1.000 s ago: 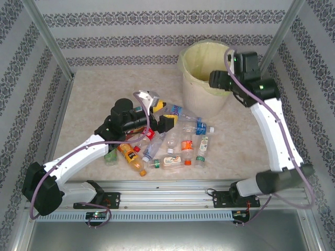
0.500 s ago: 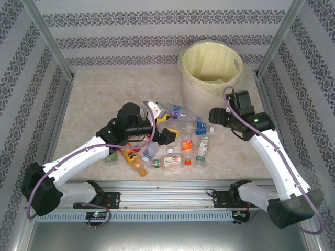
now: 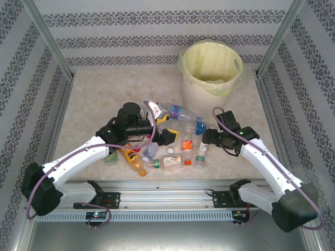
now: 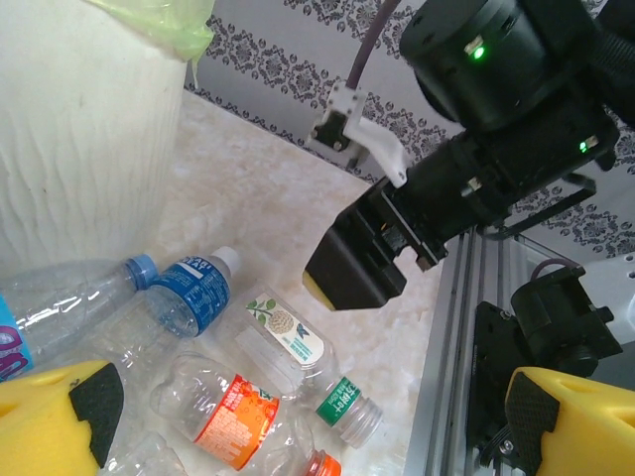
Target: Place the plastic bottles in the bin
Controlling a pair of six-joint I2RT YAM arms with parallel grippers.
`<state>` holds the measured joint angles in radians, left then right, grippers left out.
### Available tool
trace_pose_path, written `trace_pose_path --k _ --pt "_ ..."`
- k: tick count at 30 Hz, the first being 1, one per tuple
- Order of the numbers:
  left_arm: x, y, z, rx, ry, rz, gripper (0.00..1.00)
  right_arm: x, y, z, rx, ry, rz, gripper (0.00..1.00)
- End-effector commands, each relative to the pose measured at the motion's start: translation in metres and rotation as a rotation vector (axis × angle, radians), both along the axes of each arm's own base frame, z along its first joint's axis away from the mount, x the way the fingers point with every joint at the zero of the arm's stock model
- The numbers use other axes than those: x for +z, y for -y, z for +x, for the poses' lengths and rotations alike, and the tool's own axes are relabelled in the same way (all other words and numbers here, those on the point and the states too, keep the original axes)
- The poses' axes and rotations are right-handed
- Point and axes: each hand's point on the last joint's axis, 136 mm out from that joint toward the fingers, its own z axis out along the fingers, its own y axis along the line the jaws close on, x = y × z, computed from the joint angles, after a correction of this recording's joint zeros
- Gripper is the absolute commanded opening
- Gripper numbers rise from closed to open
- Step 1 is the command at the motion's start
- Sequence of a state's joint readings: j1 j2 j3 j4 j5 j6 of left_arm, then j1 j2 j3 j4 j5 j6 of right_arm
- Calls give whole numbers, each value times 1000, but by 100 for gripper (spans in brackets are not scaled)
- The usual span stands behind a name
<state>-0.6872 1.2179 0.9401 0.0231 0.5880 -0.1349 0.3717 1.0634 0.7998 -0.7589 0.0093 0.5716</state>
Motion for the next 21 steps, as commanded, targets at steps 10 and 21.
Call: trace_pose_path --k 10,21 --pt "19 1 -6 -17 42 -15 100 -37 -30 4 11 -38 44 82" --pt "22 1 -6 -16 47 -19 100 -60 -36 10 1 -74 -8 82"
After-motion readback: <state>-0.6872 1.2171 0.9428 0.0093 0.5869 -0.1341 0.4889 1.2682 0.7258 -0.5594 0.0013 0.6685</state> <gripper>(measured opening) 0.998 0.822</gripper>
